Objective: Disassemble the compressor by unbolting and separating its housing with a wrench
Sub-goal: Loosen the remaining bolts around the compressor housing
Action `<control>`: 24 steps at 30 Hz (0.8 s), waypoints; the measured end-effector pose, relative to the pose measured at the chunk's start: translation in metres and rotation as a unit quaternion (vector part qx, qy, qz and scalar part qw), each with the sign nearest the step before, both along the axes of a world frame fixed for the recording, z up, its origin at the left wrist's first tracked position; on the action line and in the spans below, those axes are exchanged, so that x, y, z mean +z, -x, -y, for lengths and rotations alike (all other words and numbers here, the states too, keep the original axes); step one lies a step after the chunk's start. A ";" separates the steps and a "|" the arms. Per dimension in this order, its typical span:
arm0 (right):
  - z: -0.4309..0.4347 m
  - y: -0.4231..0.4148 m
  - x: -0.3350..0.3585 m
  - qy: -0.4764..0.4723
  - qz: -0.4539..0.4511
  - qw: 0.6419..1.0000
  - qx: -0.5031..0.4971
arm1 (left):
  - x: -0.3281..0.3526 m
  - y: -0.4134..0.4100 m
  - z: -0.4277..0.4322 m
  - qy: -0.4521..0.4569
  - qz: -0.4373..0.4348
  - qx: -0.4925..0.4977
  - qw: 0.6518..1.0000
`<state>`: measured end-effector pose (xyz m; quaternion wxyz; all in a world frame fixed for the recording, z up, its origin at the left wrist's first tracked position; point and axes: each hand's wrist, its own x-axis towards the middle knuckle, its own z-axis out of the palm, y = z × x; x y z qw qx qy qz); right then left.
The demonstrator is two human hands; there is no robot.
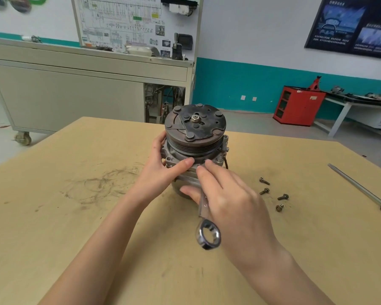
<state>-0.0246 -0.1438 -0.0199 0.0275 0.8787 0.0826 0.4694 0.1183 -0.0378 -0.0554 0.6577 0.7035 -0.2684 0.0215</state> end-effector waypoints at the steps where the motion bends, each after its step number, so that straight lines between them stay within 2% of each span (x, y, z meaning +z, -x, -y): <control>1: -0.001 -0.001 -0.002 0.018 0.001 1.000 -0.014 | 0.000 0.001 0.001 0.001 0.003 0.001 1.000; 5: -0.005 -0.002 -0.010 0.112 -0.019 0.993 -0.032 | 0.000 0.002 0.002 0.015 0.002 0.004 1.000; 8: -0.002 -0.002 -0.010 0.138 -0.008 0.990 -0.026 | 0.000 0.002 0.001 0.013 -0.003 0.006 1.000; 11: 0.011 -0.003 -0.009 0.089 0.020 0.995 0.048 | -0.002 0.001 0.000 0.004 -0.011 0.006 1.000; 13: 0.031 -0.004 -0.008 -0.032 0.004 0.986 0.164 | -0.002 0.001 0.000 -0.002 -0.013 0.008 1.000; 14: 0.045 -0.005 -0.006 -0.119 -0.042 0.964 0.235 | -0.002 0.000 -0.001 -0.005 -0.014 0.010 1.000; 15: 0.060 -0.008 -0.004 -0.211 -0.107 0.924 0.300 | -0.001 0.000 -0.001 -0.006 -0.017 0.010 1.000; 17: 0.088 -0.018 0.000 -0.378 -0.238 0.810 0.380 | -0.001 -0.001 -0.001 -0.006 -0.024 0.007 1.000; 19: 0.106 -0.037 0.002 -0.502 -0.308 0.692 0.418 | -0.002 -0.002 -0.002 -0.007 -0.026 0.004 1.000; 20: 0.112 -0.047 0.004 -0.539 -0.325 0.649 0.427 | -0.002 -0.002 -0.002 -0.009 -0.027 0.004 1.000; 22: 0.117 -0.063 0.009 -0.574 -0.345 0.605 0.430 | -0.002 -0.003 -0.001 -0.009 -0.027 0.006 1.000; 24: 0.119 -0.070 0.013 -0.591 -0.349 0.587 0.429 | -0.002 -0.003 -0.001 -0.007 -0.027 0.005 1.000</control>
